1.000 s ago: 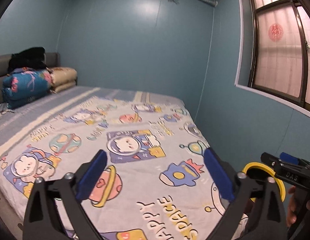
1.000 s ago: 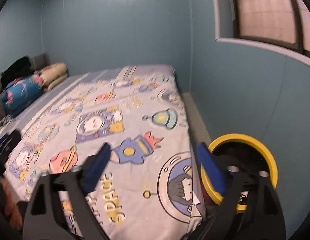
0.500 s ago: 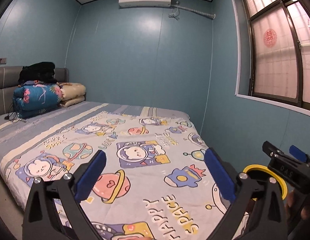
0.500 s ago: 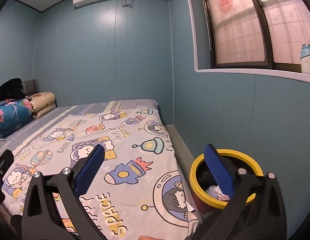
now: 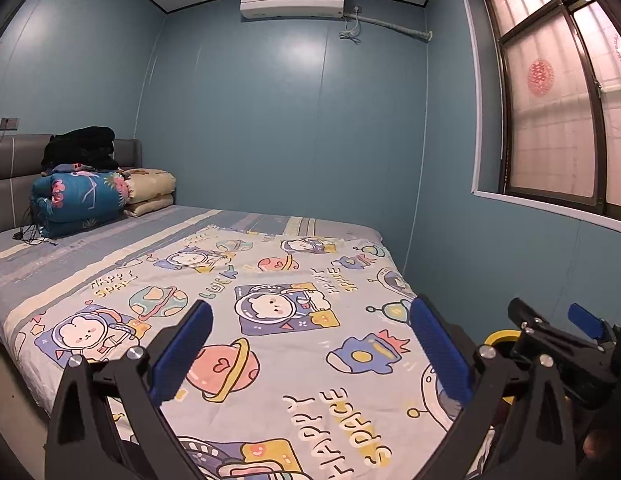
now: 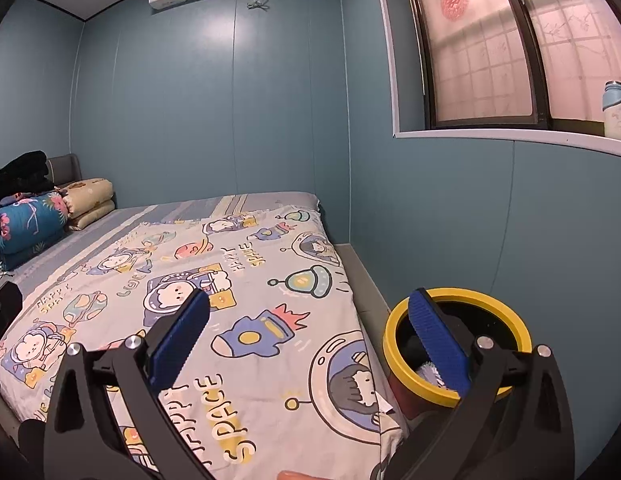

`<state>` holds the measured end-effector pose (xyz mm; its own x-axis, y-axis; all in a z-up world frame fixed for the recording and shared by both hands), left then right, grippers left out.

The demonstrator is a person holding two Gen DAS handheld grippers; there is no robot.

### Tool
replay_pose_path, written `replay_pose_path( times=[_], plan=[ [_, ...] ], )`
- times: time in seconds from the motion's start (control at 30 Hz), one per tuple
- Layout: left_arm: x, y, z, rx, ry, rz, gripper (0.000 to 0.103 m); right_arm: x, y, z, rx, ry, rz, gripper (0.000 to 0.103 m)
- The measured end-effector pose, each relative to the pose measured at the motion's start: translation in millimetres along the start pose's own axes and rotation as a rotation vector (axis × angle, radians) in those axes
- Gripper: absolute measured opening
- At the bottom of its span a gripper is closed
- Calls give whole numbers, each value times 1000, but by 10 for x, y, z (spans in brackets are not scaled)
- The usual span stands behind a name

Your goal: Collect trash

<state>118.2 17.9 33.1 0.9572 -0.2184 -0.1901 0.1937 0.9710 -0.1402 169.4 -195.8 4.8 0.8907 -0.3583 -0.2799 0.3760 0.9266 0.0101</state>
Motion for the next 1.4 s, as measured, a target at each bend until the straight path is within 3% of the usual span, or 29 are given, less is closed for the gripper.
replay_pose_path(
  times=[1.4],
  plan=[
    [127, -8, -131, -2, 47, -20, 95, 73, 35, -131, -5, 51, 3, 95]
  ],
)
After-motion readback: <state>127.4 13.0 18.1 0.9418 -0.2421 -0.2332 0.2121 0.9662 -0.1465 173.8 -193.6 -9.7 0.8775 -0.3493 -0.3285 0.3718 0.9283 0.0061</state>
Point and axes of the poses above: each gripper's, at about its wrist camera, not at the fingertips, and x roughly the way its jaws point, y to its left, z to its top, the point moved 9 cm from there along x, roughly the way its jaws point, and after that the axes turned 10 degrees about -z, right-handed, at the moved point
